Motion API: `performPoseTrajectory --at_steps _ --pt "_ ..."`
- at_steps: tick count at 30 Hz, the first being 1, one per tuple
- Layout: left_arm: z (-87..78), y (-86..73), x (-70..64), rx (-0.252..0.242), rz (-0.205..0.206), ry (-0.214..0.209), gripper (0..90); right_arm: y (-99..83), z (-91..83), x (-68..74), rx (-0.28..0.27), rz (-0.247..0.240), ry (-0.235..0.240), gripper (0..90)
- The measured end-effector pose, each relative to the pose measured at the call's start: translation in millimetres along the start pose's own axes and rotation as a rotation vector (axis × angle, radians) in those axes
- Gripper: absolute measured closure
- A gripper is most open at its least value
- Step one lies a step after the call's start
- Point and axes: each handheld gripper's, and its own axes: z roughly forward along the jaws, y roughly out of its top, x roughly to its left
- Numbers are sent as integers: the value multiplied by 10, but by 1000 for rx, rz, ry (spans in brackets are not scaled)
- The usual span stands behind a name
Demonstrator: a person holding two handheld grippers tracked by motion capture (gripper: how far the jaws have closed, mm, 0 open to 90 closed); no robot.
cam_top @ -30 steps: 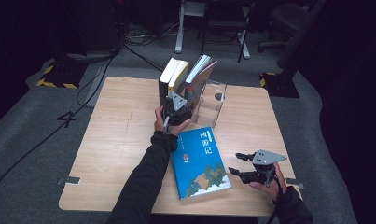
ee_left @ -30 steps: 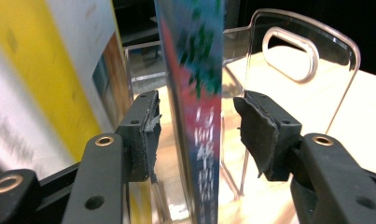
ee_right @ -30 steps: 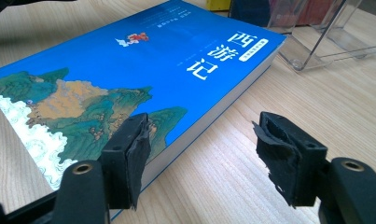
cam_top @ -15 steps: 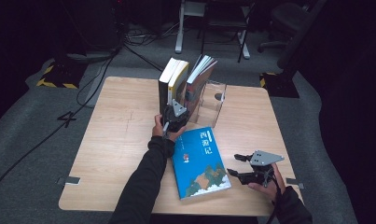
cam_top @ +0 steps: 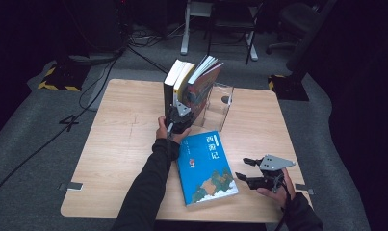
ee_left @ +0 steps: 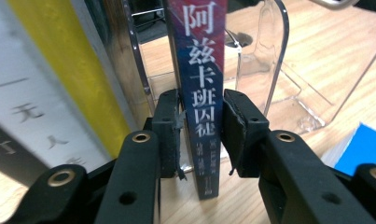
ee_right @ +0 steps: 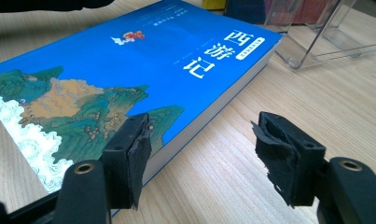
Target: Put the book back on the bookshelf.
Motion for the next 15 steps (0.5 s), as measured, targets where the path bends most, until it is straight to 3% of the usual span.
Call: performPoseTrajectory --at_steps 3,10,15 --pt "-87 -11 38 -5 5 -14 645 3 -6 3 -2 -2 1 362" --pt "-286 -98 -28 41 142 -73 592 13 -6 20 1 -5 6 362" --pt "-444 -197 -99 55 205 -125 562 21 -9 26 3 -6 7 362"
